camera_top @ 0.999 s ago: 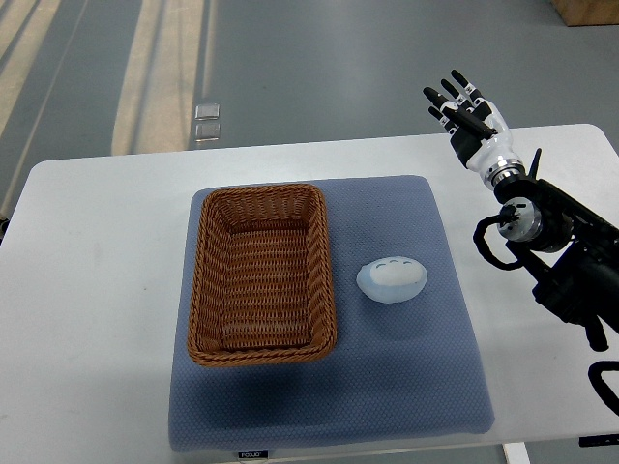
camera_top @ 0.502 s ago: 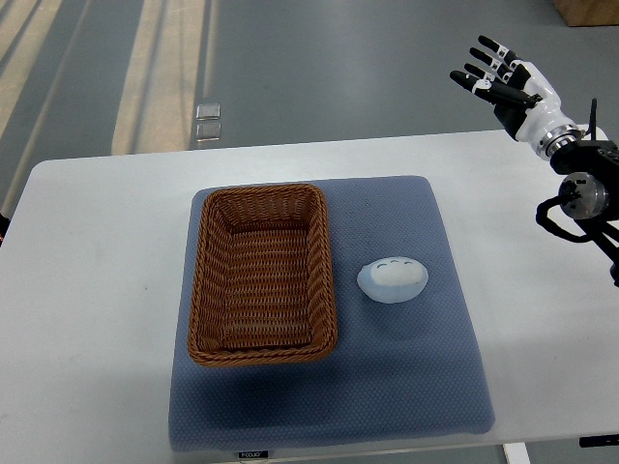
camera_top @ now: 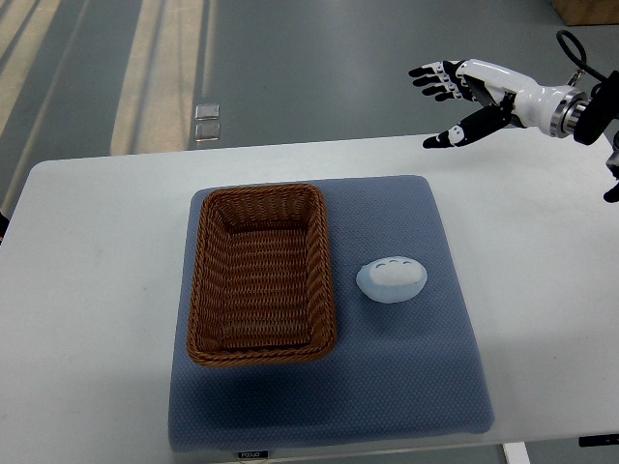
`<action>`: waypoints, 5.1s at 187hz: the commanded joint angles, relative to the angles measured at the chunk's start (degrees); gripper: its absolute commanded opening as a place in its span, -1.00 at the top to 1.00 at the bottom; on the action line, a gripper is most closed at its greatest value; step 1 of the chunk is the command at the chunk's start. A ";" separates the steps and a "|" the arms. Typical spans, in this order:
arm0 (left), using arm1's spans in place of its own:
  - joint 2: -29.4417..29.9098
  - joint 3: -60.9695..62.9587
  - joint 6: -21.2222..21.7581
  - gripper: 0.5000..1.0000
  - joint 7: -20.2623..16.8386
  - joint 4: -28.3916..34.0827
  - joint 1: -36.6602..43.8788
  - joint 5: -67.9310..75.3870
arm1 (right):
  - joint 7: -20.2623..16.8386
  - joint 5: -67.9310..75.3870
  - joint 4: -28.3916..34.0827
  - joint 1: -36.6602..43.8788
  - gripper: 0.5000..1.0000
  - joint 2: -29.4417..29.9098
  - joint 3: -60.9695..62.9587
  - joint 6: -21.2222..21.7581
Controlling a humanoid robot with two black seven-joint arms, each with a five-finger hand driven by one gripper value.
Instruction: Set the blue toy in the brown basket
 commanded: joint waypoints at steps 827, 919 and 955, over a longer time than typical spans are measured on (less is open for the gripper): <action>0.00 -0.02 0.00 -1.00 -0.01 0.00 0.00 0.00 | -2.83 -19.98 -15.44 -6.17 -0.62 37.66 6.39 1.42; 0.00 -0.02 0.00 -1.00 -0.01 0.00 0.00 0.00 | -1.95 0.23 -16.93 -13.11 -0.64 34.06 30.64 1.33; 0.00 0.07 0.00 -1.00 -0.01 0.00 0.00 0.00 | -1.07 8.31 -21.24 -17.68 -0.64 34.23 41.37 1.77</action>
